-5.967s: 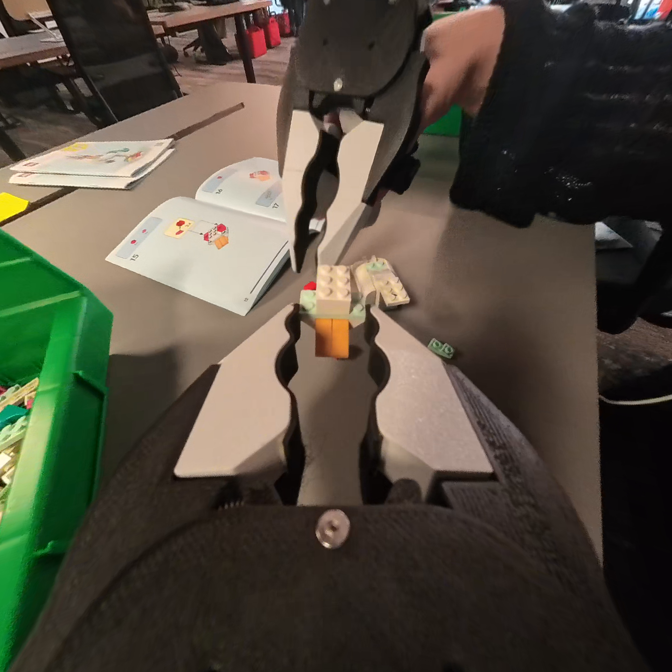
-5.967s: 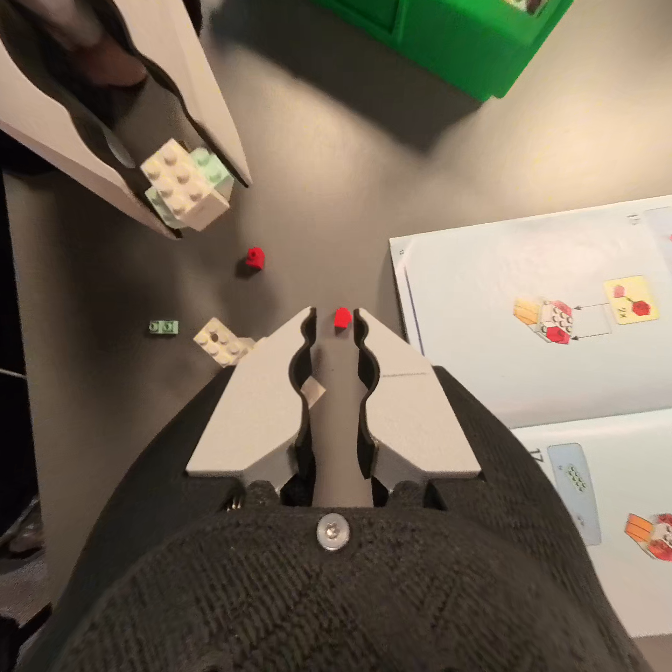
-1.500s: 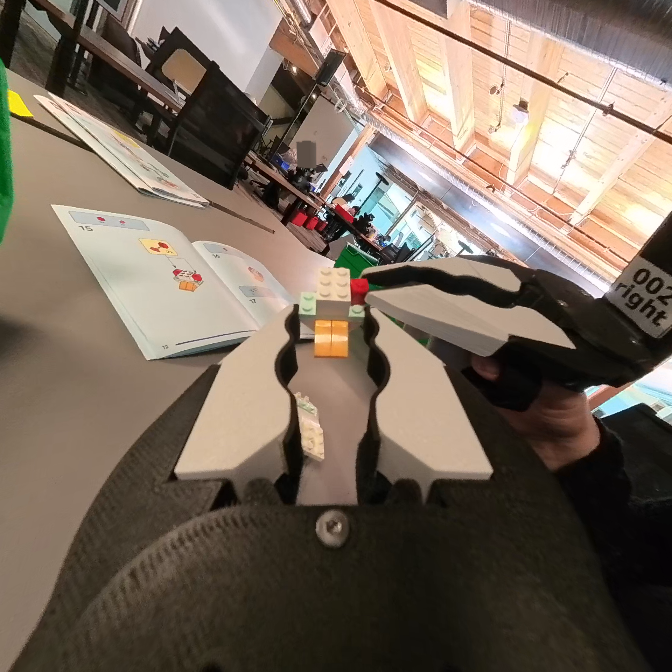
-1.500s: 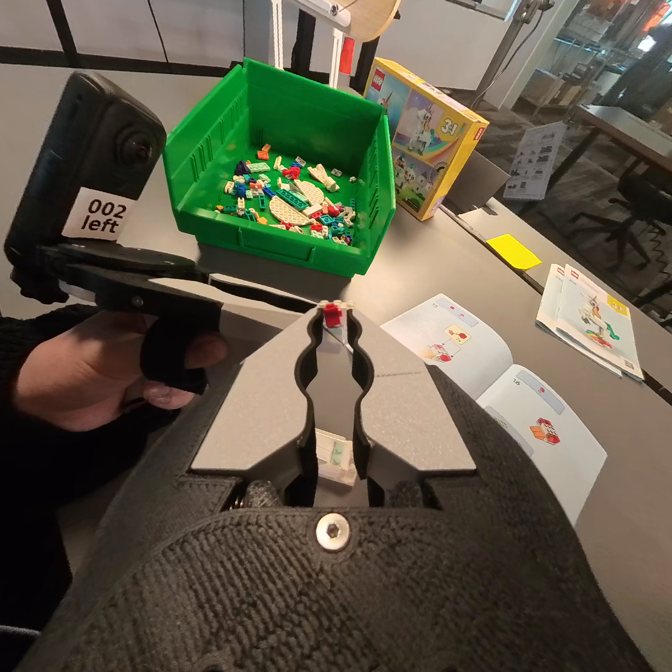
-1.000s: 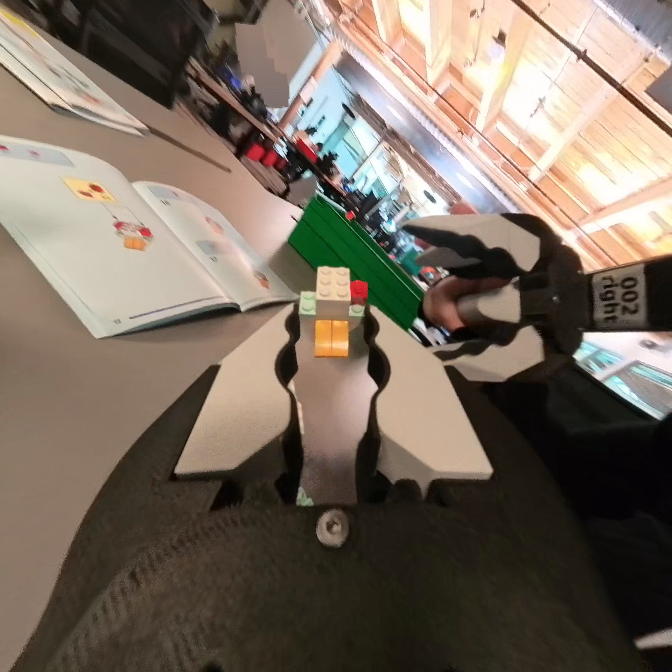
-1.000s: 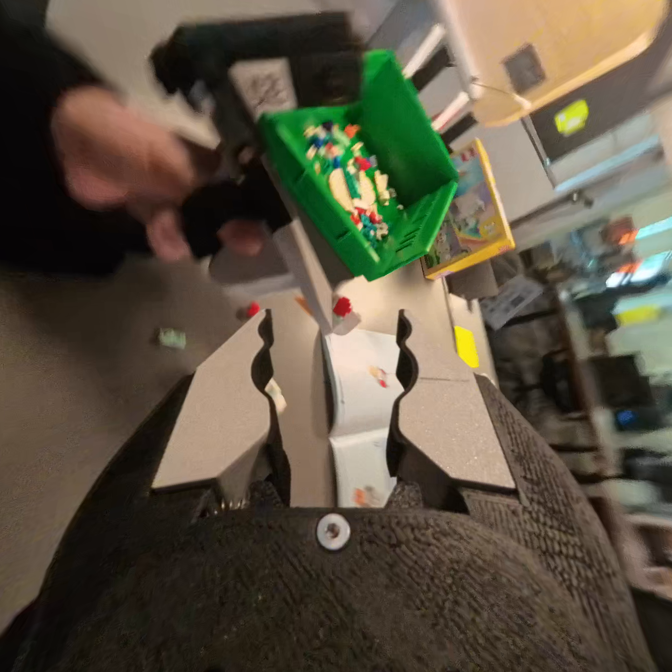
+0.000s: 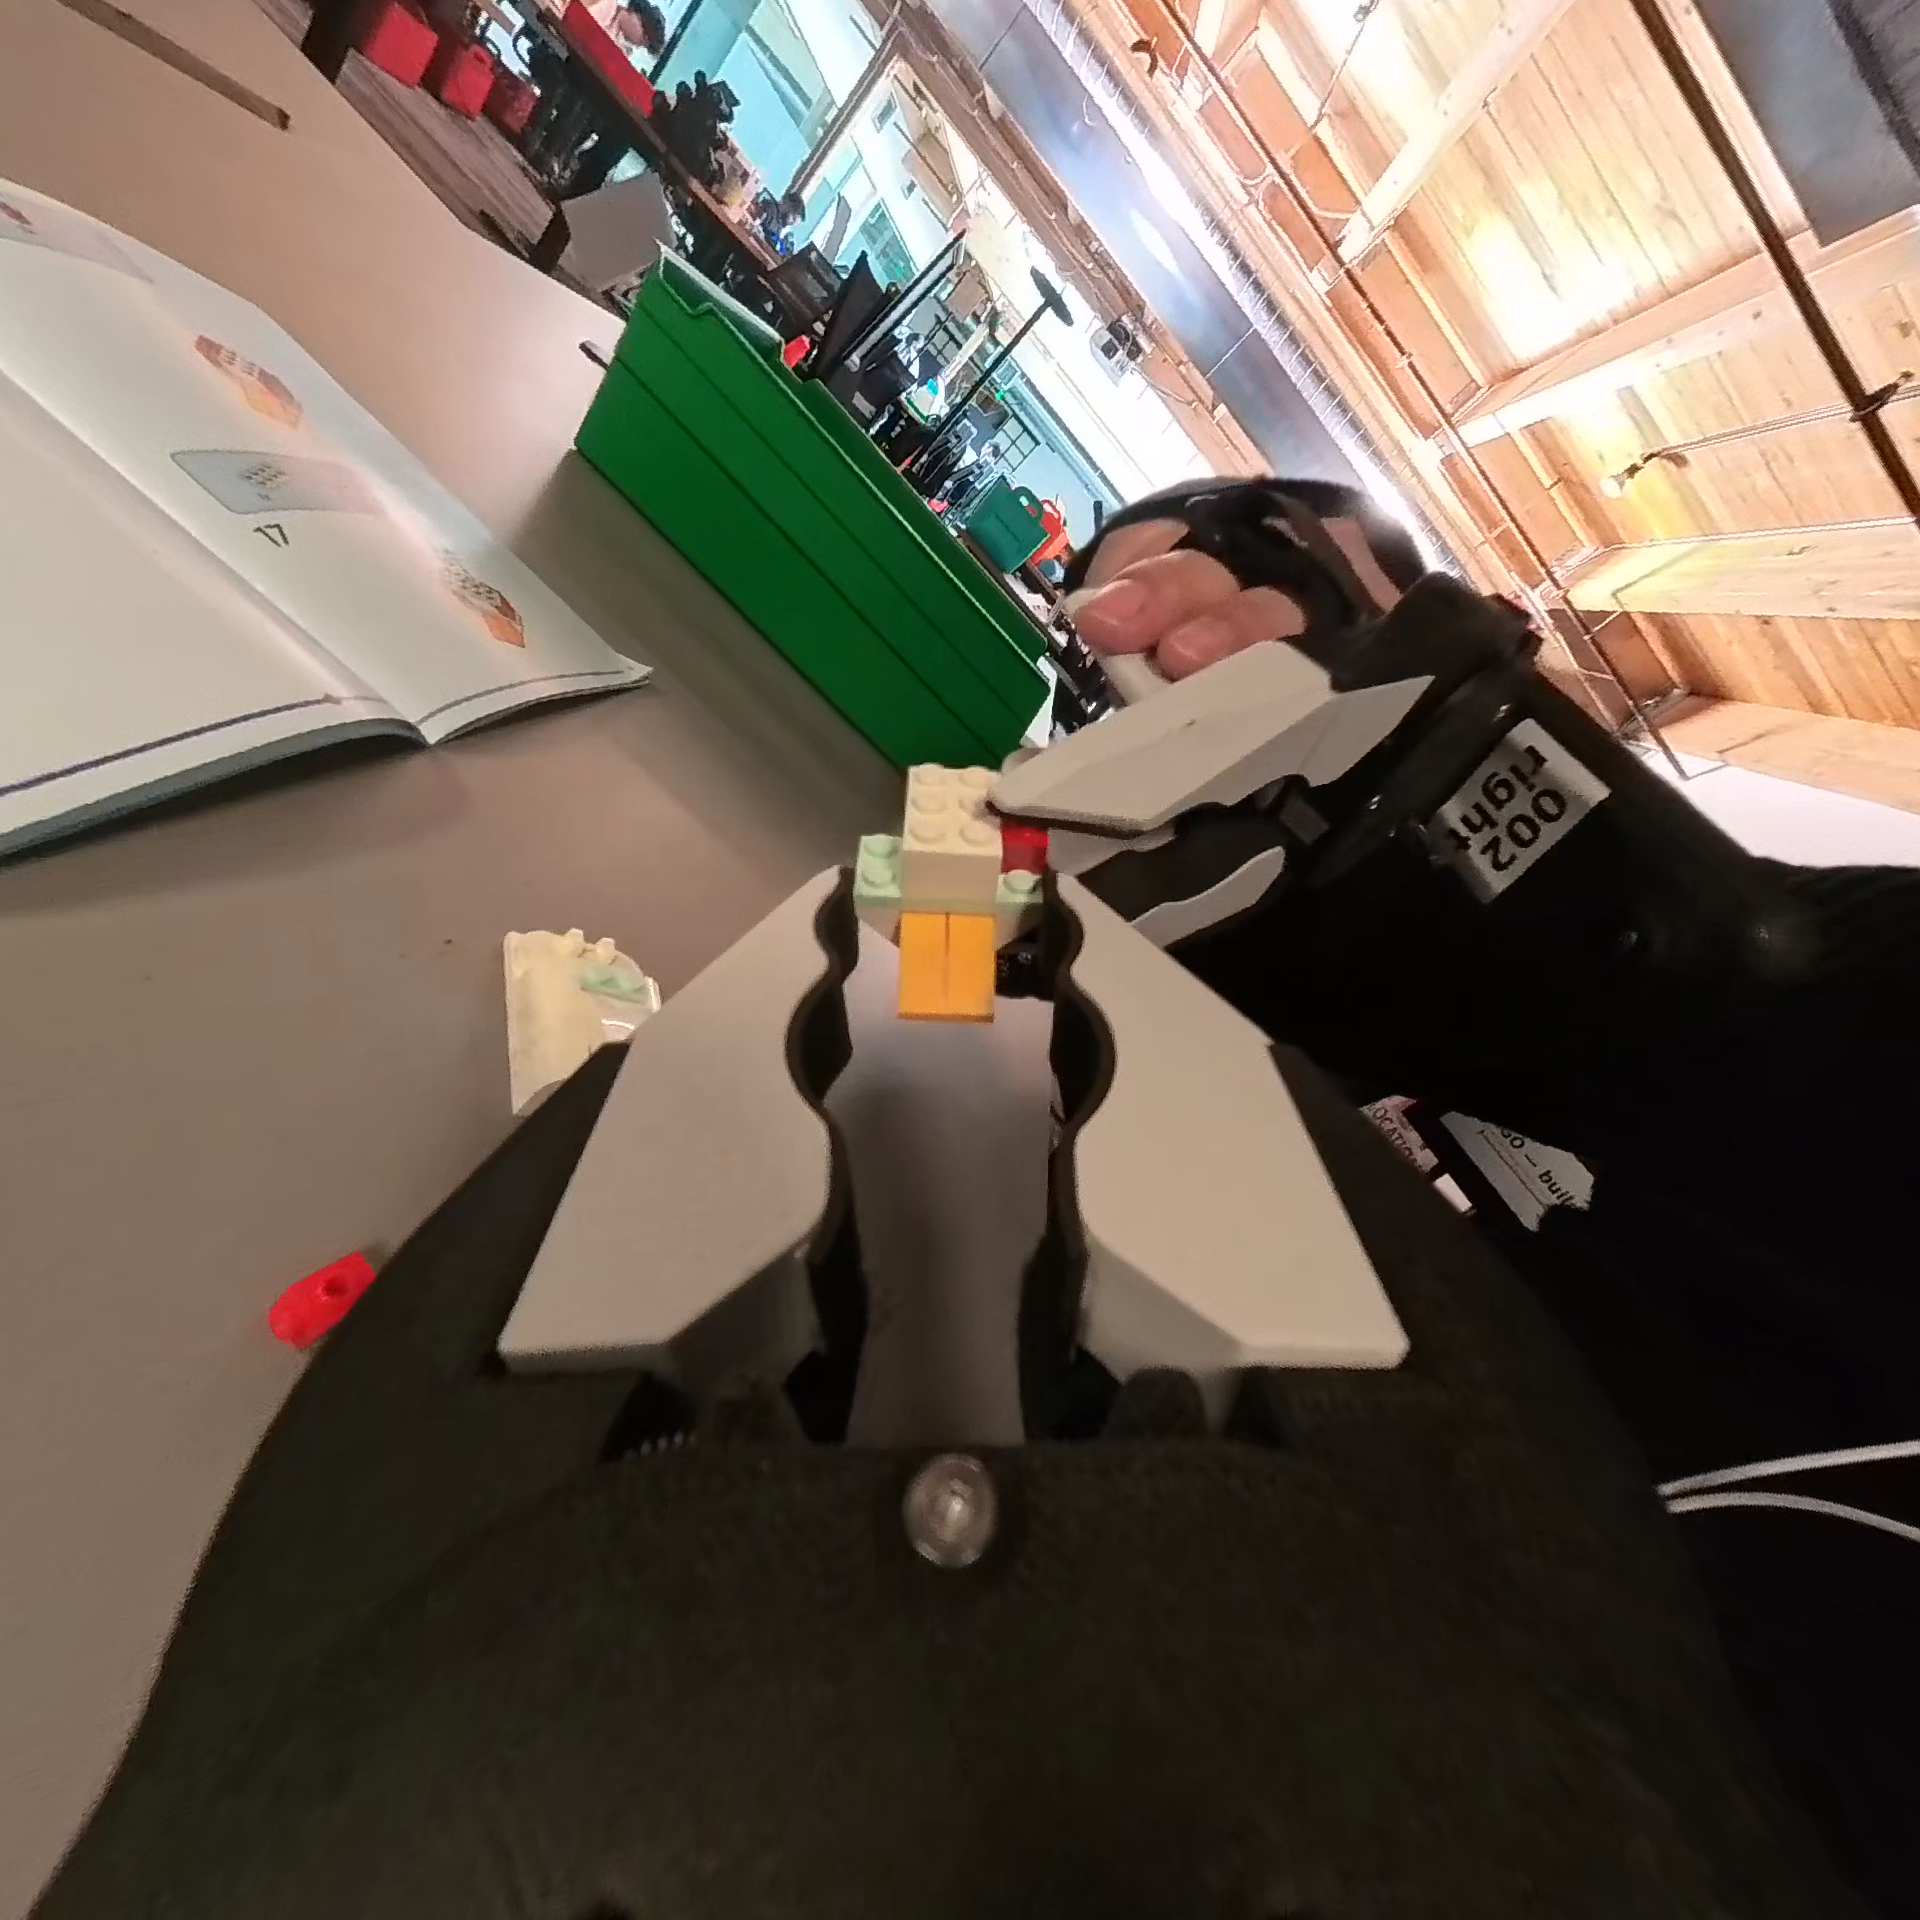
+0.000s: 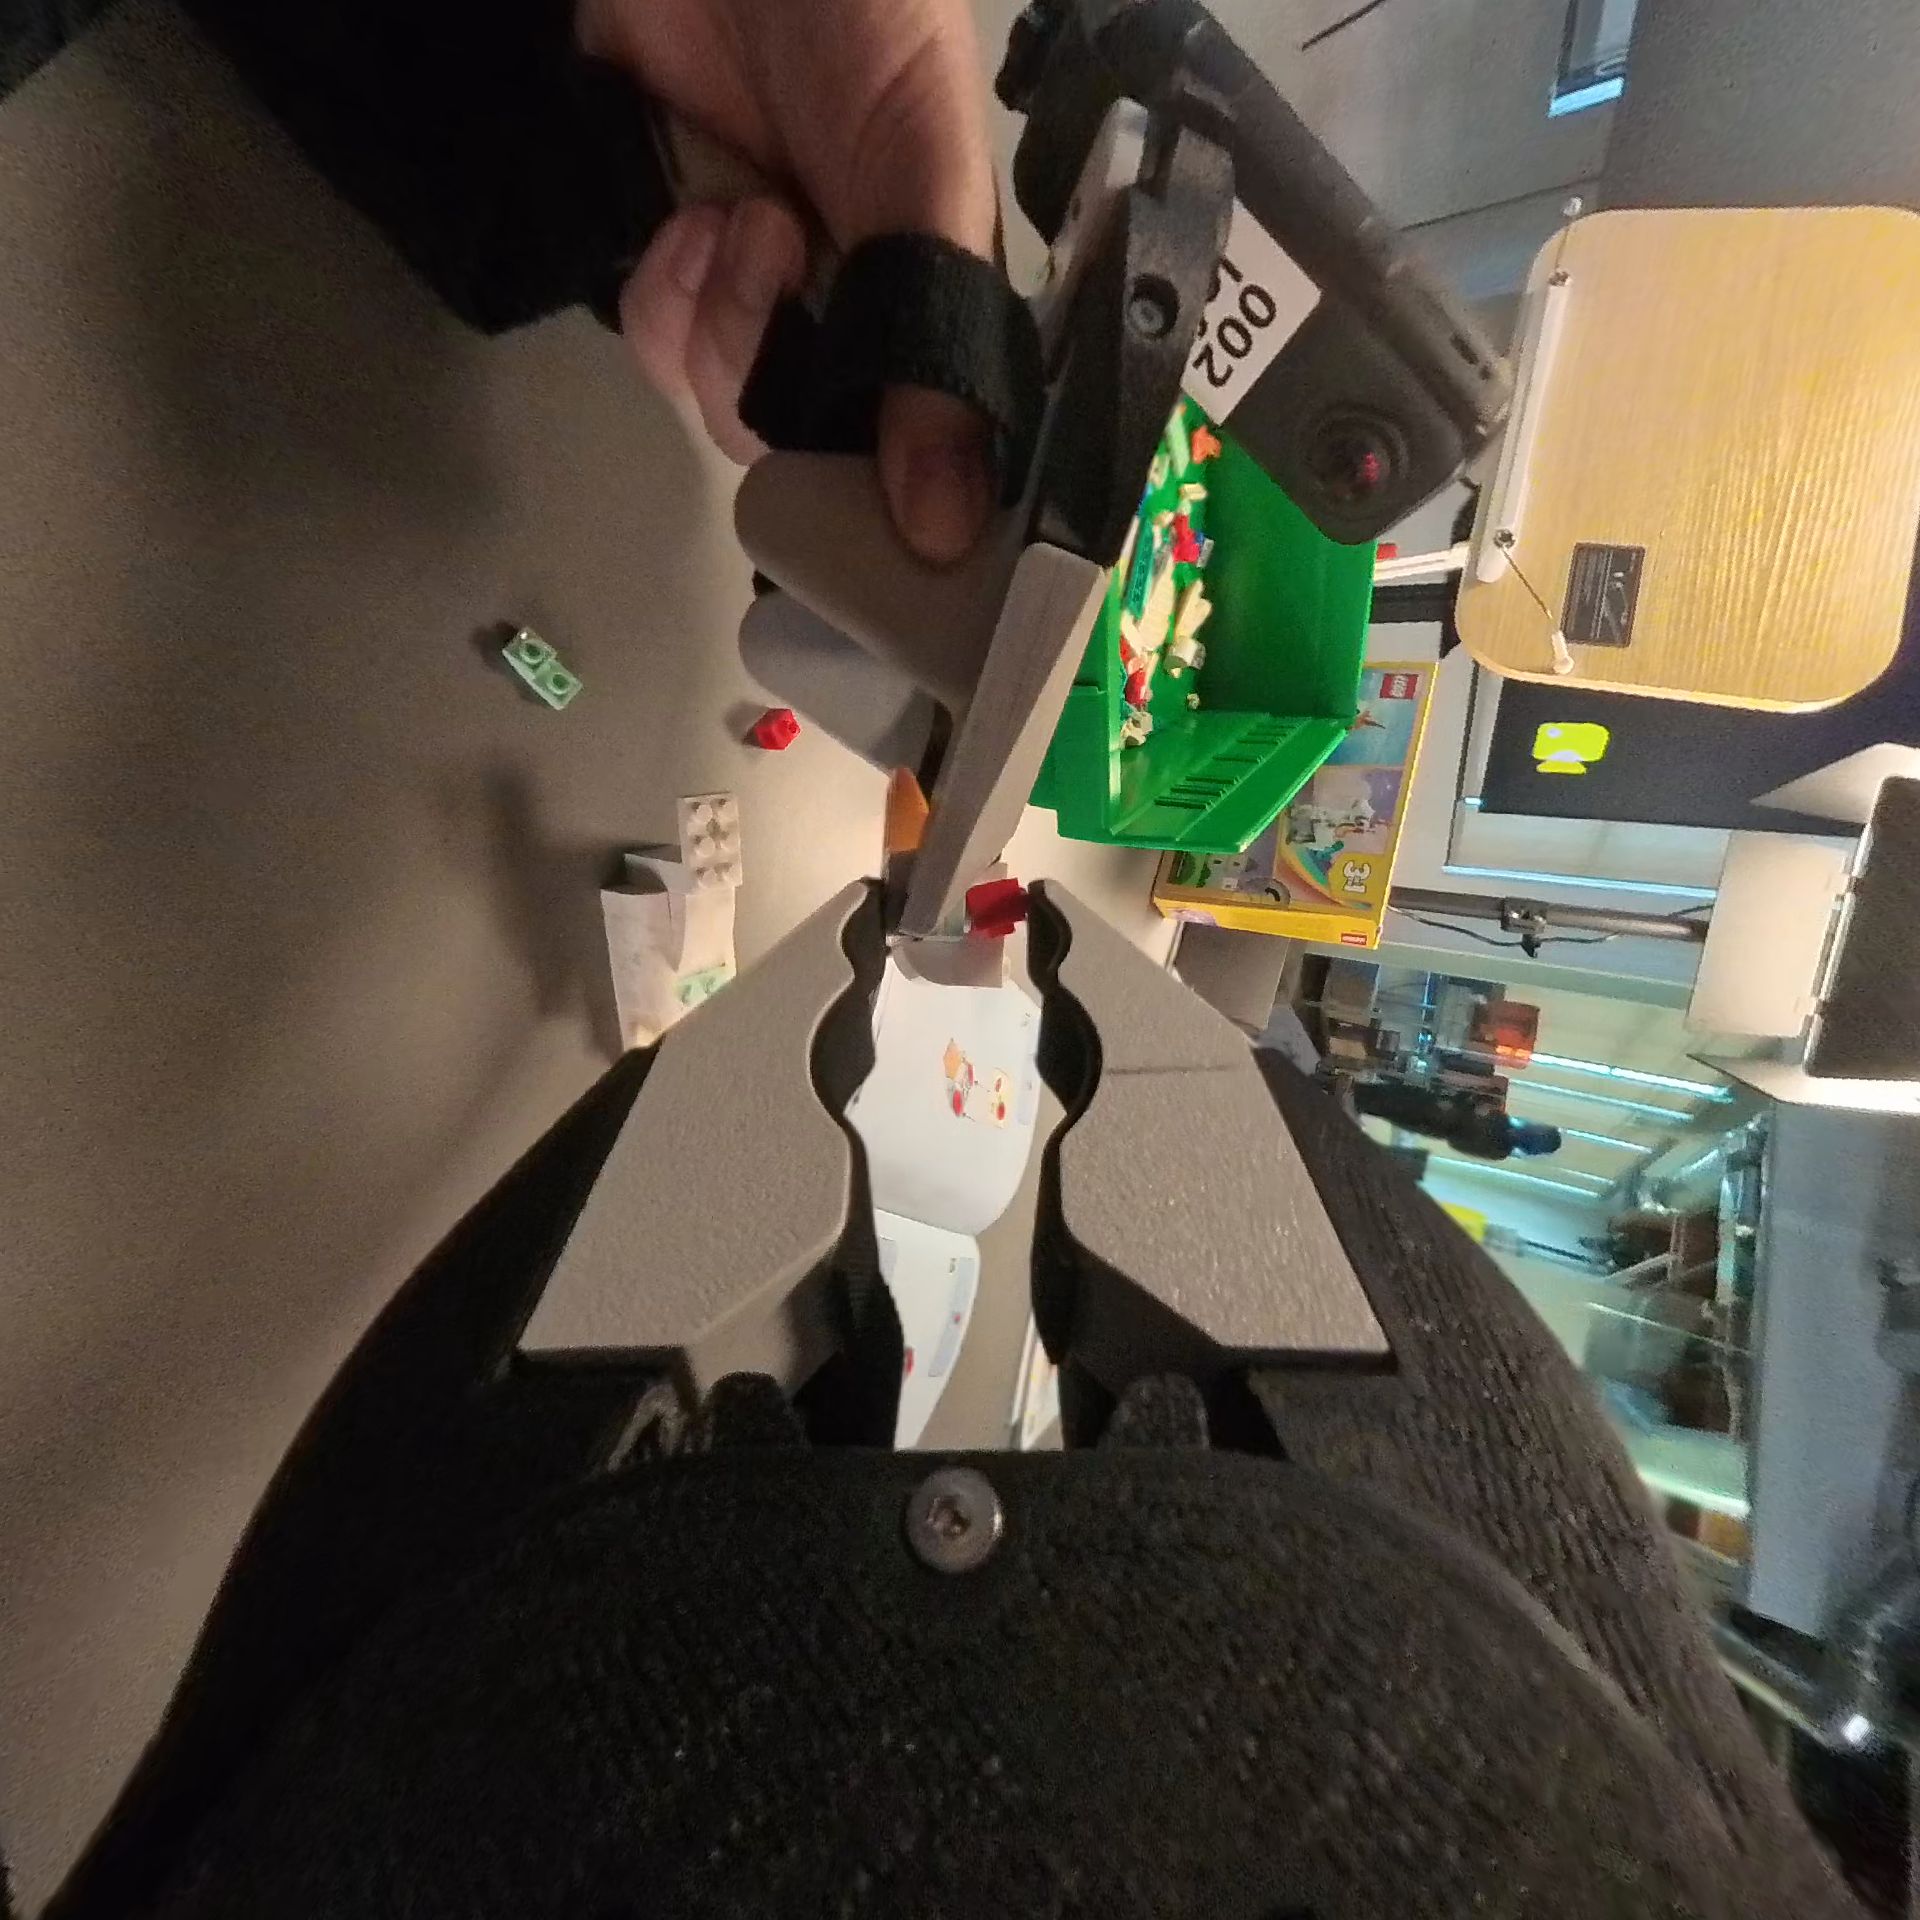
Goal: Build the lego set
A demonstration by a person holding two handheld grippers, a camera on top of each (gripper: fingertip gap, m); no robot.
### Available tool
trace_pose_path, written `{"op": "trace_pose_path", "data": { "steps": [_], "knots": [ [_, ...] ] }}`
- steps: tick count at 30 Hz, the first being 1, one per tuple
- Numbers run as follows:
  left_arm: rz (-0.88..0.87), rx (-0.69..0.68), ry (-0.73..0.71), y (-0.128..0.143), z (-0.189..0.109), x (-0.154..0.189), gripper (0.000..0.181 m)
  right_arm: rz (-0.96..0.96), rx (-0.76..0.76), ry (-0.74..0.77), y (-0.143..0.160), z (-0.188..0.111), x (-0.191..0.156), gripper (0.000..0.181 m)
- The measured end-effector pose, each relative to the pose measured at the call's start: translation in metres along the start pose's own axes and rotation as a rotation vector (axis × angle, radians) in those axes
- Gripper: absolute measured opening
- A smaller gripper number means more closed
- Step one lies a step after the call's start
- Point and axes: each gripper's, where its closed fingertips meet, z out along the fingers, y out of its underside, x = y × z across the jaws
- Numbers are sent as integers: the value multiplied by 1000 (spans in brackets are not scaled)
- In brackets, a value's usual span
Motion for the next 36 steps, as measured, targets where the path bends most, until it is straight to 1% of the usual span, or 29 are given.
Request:
{"op": "trace_pose_path", "data": {
  "steps": [5,6,15,30,33,36],
  "knots": [
    [-8,9,33,-1,0,3,32,69,-1,18,-1,-2,1,25],
    [-12,12,44,-1,0,4,34,83,-1,21,-1,-3,2,25],
    [-51,41,102,-3,-1,7,34,87,9,64,-2,-5,4,27],
    [-51,59,121,-7,-2,8,34,152,-5,119,-2,-4,9,26],
    [-75,76,151,-10,-3,10,34,148,11,147,-4,-6,11,26],
    [-137,94,215,-12,-5,15,34,160,35,158,-7,-8,14,26]
  ]
}}
